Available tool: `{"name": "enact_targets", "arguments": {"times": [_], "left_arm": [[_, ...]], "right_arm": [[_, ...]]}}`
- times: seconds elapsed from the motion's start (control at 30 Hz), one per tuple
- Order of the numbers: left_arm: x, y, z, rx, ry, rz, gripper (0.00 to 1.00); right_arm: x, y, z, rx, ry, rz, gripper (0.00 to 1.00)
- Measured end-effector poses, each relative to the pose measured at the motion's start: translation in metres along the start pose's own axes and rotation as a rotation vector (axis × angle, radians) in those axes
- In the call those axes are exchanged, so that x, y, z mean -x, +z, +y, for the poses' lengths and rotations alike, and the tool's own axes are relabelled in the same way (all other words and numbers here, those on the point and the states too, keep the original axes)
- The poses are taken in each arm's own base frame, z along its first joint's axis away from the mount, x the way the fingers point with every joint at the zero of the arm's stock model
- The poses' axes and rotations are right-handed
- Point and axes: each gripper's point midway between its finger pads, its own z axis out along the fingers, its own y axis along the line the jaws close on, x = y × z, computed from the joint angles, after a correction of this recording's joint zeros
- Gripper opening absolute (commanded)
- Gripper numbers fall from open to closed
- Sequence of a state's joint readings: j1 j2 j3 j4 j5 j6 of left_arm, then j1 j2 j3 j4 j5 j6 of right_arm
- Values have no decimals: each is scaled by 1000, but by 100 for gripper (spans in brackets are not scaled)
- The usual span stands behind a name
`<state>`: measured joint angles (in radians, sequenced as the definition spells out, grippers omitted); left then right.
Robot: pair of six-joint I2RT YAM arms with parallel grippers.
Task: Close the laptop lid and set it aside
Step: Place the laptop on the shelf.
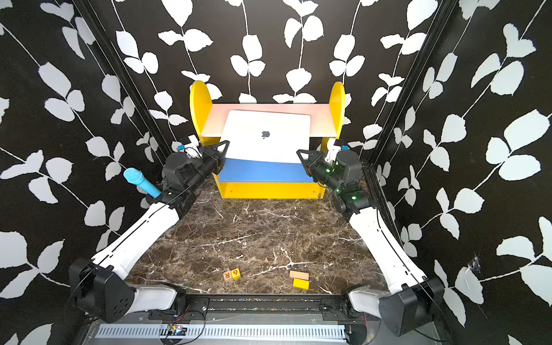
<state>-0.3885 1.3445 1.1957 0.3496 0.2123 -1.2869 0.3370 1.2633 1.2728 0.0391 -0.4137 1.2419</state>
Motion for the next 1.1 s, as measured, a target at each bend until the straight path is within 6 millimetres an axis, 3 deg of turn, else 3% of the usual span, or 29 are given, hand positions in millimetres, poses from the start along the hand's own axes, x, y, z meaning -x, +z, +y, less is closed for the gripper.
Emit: {"name": "enact_targets", "arguments": {"times": [0.77,0.9,1.1], "left_arm": [[5,17,1,-4,53,14,27],[1,18,-5,-21,59,38,32],[-18,22,-17,-57,80,112,42]], "right_arm": [[21,12,8,14,-10,16,22],[19,18,0,-4,-7,41,29],[15,25,6,18,-49,84,41]]}}
